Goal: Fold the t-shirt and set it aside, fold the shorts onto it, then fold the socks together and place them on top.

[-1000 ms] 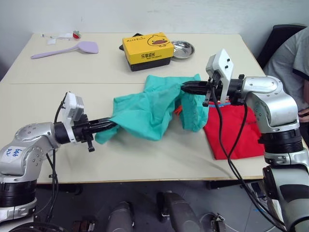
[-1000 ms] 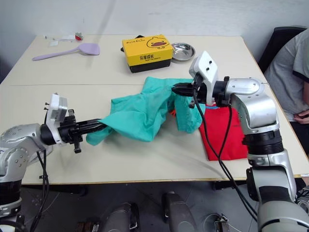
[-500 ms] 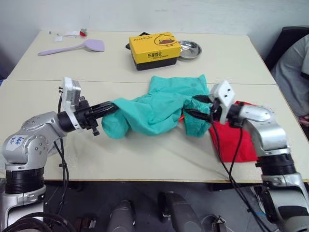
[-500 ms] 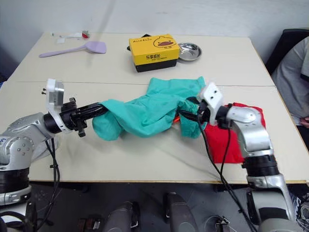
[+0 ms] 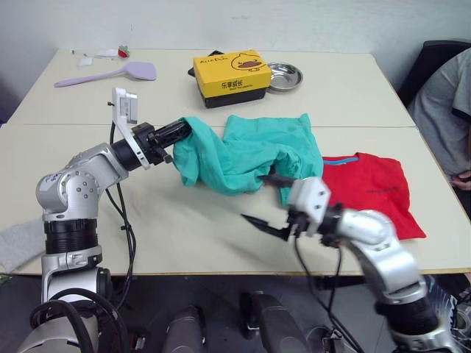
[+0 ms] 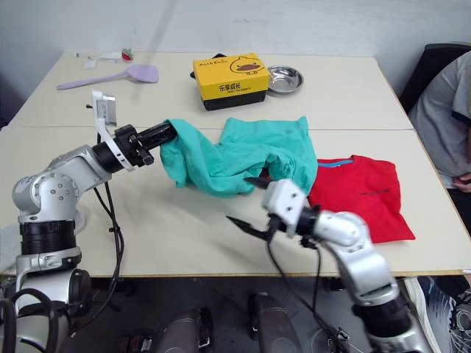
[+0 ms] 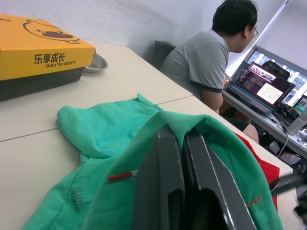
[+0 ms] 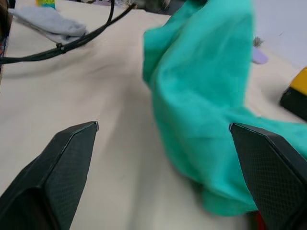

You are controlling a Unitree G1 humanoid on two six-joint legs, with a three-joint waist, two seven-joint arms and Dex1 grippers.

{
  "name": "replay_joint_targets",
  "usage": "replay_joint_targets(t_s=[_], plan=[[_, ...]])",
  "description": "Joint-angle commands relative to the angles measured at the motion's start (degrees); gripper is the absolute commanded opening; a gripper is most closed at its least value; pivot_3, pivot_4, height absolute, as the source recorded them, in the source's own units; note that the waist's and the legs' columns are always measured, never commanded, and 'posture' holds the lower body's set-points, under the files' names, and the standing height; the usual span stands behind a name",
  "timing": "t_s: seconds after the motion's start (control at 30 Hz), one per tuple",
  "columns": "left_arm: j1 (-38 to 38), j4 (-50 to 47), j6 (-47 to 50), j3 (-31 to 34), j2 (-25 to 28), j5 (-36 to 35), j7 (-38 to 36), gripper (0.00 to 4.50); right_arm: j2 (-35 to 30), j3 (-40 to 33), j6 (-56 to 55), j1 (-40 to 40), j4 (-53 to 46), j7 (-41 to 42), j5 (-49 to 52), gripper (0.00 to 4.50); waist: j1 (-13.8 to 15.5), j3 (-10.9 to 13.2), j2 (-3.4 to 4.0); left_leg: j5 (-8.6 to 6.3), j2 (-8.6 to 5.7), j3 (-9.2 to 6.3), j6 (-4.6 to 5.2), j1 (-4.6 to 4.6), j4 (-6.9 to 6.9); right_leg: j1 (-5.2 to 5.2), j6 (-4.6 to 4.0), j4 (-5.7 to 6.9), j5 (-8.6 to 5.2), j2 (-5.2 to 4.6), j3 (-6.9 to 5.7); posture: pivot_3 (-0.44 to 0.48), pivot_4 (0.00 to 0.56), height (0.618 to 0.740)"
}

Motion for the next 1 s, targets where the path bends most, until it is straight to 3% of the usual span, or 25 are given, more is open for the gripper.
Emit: replay_joint_targets(t_s=[0.03, 0.17, 0.27, 0.6, 0.63, 0.73, 0.9, 1.0], plan=[[-1.9, -0.2, 0.0, 0.5, 1.0, 0.3, -0.4, 0.0, 3.5, 4.9, -5.1, -2.1, 4.9, -6.3, -8.3, 4.46, 0.1, 0.0, 0.0, 0.01, -0.01, 0.0, 0.01, 0.0, -0.01, 0.0, -0.01, 0.0, 0.01, -0.01, -0.01, 0.0, 0.15, 0.74], [-2.4, -0.5, 0.7, 1.2, 1.2, 0.0, 0.2, 0.0, 5.9, 5.1, -10.6, -5.5, 14.5, -14.1, -15.8, 4.46, 0.1, 0.0, -0.01, 0.05, -0.05, 0.08, 0.08, 0.0, 0.01, -0.01, 0.0, -0.01, 0.14, -0.08, 0.0, 0.0, 0.15, 0.74], [-2.1, -0.9, 1.0, 1.8, 1.7, -0.2, 0.1, 0.0, 6.6, 4.0, -14.4, -8.1, 19.1, -16.8, -17.4, 3.83, 0.2, 0.0, -0.01, 0.05, -0.08, 0.1, 0.1, -0.01, 0.02, -0.01, 0.02, -0.03, 0.15, -0.1, 0.02, 0.0, 0.15, 0.74], [-1.4, -1.4, 0.9, 3.4, 1.2, -0.9, 1.4, 0.0, 8.3, 2.5, -18.3, -13.0, 25.7, -16.7, -17.2, 0.19, 0.0, 0.0, -0.01, 0.05, -0.01, 0.14, 0.07, 0.01, -0.01, -0.02, 0.02, -0.03, 0.15, -0.06, 0.03, 0.0, 0.15, 0.74], [-1.3, -1.4, 0.9, 3.6, 1.3, -1.0, 1.4, 0.0, 8.0, 2.1, -18.5, -13.0, 25.7, -16.1, -16.7, 0.01, 0.0, 0.0, -0.01, 0.05, -0.01, 0.16, 0.08, 0.01, 0.0, -0.02, 0.02, -0.04, 0.15, -0.07, 0.04, 0.0, 0.15, 0.74], [-0.8, -1.2, 0.7, 4.2, 1.8, -0.8, 1.0, 0.0, 5.8, -0.2, -18.4, -11.9, 22.5, -9.6, -10.3, 0.01, 0.1, 0.0, -0.01, 0.05, -0.02, 0.18, 0.08, 0.01, 0.0, -0.02, 0.03, -0.04, 0.16, -0.07, 0.05, 0.0, 0.15, 0.74], [0.3, -0.8, 0.2, 5.0, 4.0, 0.0, -0.3, 0.0, -1.7, -6.5, -14.0, -8.8, 10.2, 7.7, 9.9, 0.01, 0.1, 0.0, -0.01, 0.04, -0.01, 0.15, 0.1, -0.01, -0.03, -0.01, 0.04, -0.09, 0.16, -0.06, 0.02, 0.0, 0.15, 0.74], [1.4, -0.7, 0.0, 4.9, 5.6, 0.2, -1.4, 0.0, -6.1, -10.4, -10.5, -8.1, 5.9, 12.0, 16.6, 0.01, 0.1, 0.0, -0.01, 0.02, 0.04, 0.18, 0.09, 0.03, -0.03, 0.0, 0.04, -0.1, 0.16, -0.02, 0.04, 0.0, 0.15, 0.74]])
